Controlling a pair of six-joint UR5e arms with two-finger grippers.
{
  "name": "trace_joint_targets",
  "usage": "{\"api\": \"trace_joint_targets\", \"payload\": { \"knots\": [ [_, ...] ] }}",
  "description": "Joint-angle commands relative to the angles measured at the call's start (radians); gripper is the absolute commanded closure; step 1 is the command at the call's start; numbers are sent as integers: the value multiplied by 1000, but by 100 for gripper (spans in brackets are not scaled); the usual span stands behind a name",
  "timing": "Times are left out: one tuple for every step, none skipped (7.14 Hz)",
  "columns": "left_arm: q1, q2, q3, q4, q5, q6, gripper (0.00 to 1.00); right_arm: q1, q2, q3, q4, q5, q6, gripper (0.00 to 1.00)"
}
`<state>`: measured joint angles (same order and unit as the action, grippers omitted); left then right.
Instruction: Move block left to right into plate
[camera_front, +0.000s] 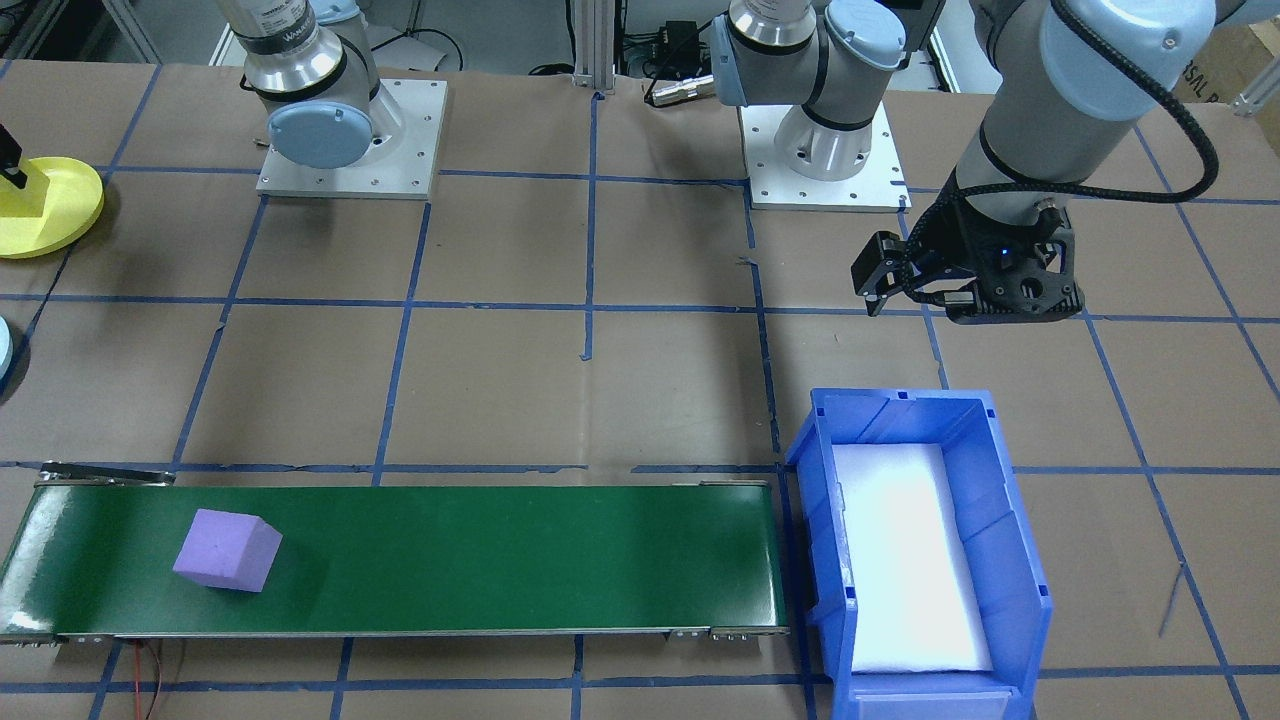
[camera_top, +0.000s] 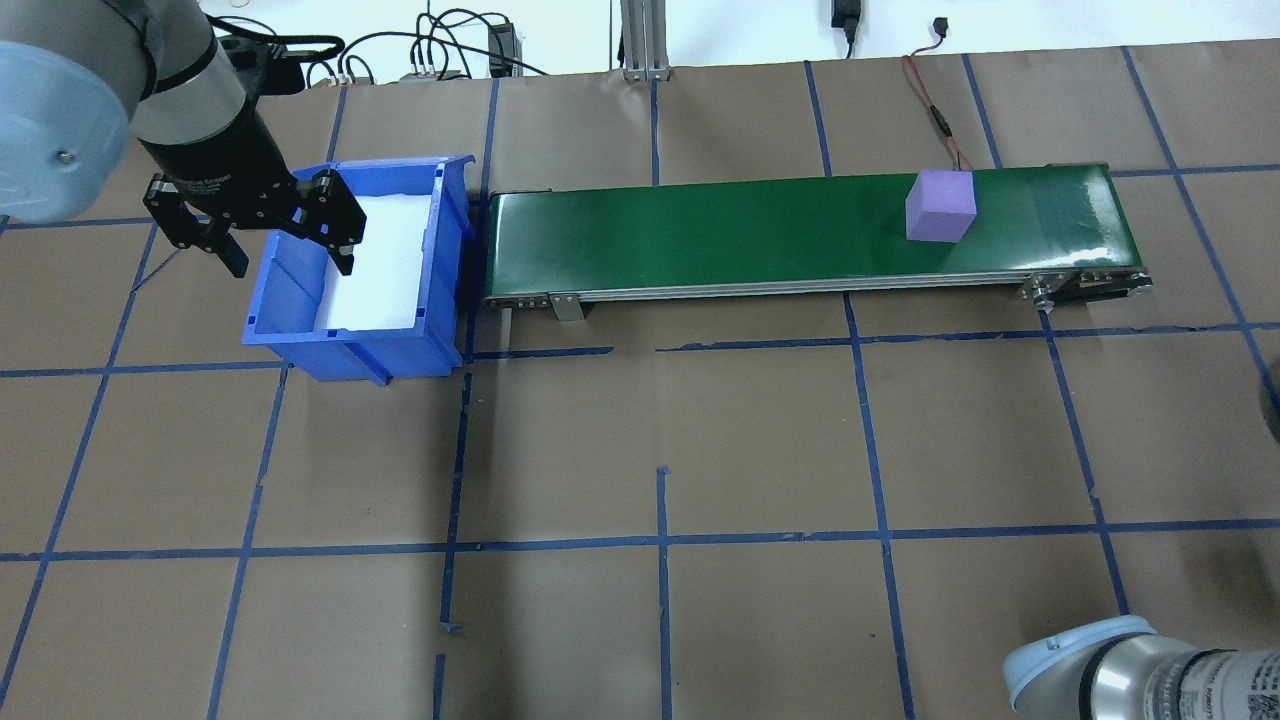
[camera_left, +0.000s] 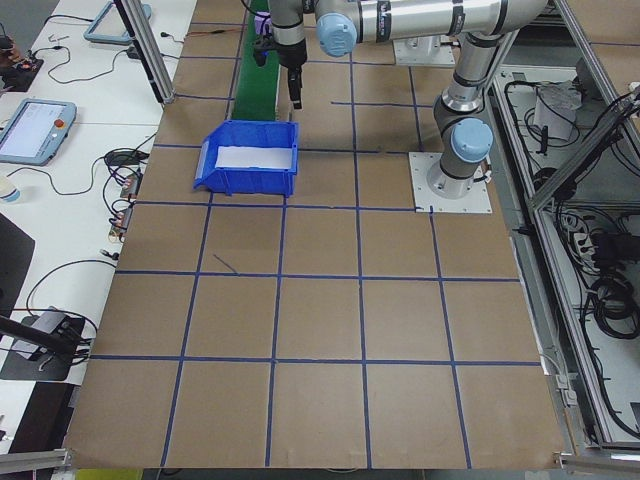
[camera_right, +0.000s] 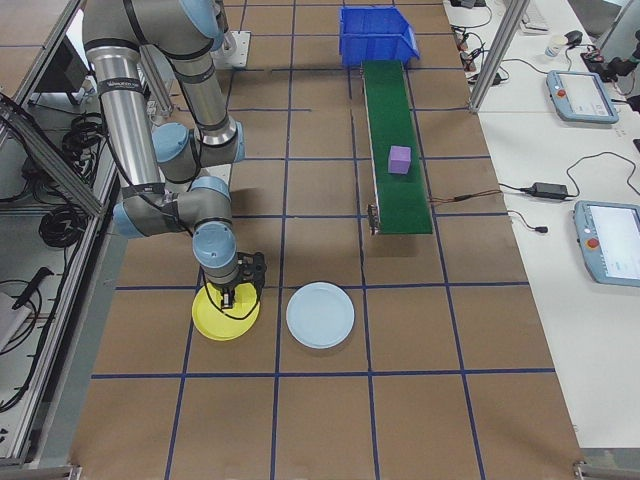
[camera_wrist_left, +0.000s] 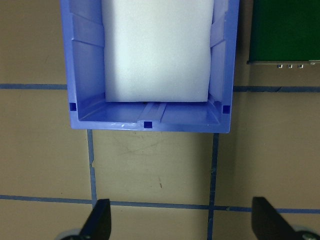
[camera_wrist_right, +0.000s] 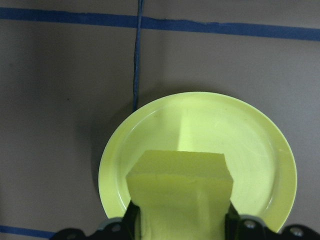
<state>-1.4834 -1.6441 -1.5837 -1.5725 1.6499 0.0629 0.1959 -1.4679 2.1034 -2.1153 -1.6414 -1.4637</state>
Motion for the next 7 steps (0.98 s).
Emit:
{"api": "trace_joint_targets", "payload": {
  "knots": [
    [0, -2, -4, 3, 1, 2, 0, -6, 1, 4, -3, 3, 26, 1],
    [0, -2, -4, 0, 1, 2, 0, 8, -5, -3, 0, 6, 83, 0],
    [0, -2, -4, 0, 1, 2, 0, 51, -18, -16, 0, 11, 157, 0],
    [0, -2, -6, 3, 1, 2, 0, 147, -9, -55, -2, -1, 176, 0],
    [0, -2, -4, 3, 2, 2, 0, 163, -15, -75, -9, 2, 192, 0],
    [0, -2, -4, 3, 4, 3, 0, 268, -2, -135, -8, 17, 391, 0],
    [0, -2, -4, 5, 4, 3, 0, 462, 52, -223, -3, 17, 528, 0]
  ]
}}
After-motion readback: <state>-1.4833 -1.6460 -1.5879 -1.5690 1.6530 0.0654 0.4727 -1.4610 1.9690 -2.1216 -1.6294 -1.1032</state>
